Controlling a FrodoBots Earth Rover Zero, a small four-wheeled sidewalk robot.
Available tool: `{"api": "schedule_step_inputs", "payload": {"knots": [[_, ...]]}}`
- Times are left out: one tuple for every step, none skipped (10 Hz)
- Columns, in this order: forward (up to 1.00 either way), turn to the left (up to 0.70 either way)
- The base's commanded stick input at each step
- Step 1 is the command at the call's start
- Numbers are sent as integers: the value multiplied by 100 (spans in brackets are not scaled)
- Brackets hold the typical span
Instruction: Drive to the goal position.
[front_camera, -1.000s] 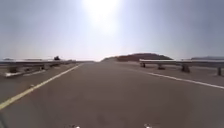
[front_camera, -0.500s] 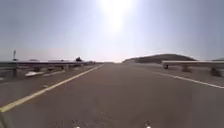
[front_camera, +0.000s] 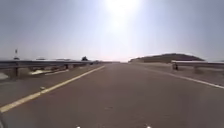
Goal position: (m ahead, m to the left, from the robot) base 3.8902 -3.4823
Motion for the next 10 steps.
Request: {"api": "schedule_step_inputs", "payload": {"knots": [[70,0],[70,0],[70,0],[70,0],[70,-7],[70,-35],[70,-35],[70,-35],[70,-35],[70,0]]}}
